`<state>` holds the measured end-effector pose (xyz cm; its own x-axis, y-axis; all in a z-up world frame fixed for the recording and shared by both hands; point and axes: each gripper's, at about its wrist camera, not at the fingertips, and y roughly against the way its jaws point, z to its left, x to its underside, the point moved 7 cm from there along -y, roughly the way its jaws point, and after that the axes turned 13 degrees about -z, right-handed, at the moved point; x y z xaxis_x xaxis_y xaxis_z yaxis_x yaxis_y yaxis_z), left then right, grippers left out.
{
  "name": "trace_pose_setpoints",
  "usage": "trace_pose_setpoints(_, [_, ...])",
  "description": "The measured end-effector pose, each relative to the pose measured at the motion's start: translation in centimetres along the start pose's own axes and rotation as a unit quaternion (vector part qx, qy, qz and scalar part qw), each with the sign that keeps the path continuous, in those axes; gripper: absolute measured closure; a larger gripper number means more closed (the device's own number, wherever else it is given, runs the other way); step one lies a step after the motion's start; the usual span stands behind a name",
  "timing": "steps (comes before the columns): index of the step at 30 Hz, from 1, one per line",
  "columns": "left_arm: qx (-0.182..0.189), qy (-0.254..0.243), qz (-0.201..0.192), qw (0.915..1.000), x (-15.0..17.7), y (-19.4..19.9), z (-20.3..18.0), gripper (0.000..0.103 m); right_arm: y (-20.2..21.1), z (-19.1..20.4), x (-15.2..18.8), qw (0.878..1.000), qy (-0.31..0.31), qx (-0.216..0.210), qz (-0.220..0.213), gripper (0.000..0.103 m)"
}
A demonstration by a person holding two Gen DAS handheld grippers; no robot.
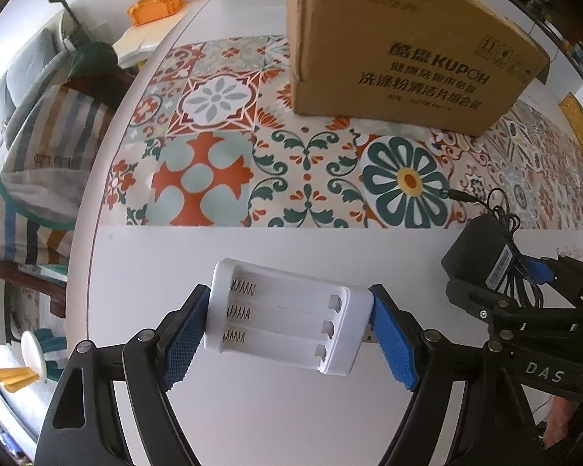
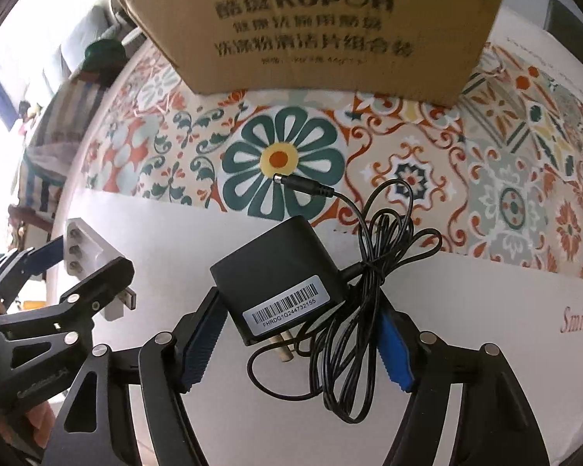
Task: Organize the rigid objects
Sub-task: 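Grasp the black adapter with cable using the right gripper while the left gripper lifts the holder, then carry the battery holder and adapter over the box with both grippers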
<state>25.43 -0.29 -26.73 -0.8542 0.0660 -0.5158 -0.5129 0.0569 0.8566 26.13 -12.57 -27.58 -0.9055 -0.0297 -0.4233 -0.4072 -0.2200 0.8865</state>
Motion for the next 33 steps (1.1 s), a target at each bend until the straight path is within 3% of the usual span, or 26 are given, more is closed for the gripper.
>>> trace_pose_setpoints(12, [0.02,-0.017,-0.052,0.9983,-3.6,3.5,-1.3,0.022,5.8,-0.9,-2.8,0.997,-0.018,0.004,-0.069,0.031])
trace_pose_setpoints(22, [0.034,-0.032,-0.121,0.9915,-7.9,7.9,-2.3,0.022,10.7,-0.4,-5.6,0.99,-0.022,0.001,-0.139,0.031])
trace_pose_setpoints(33, [0.047,-0.041,-0.166,0.9841,-11.7,10.6,-3.2,0.022,14.5,0.0,-8.5,0.981,-0.021,-0.004,-0.193,0.031])
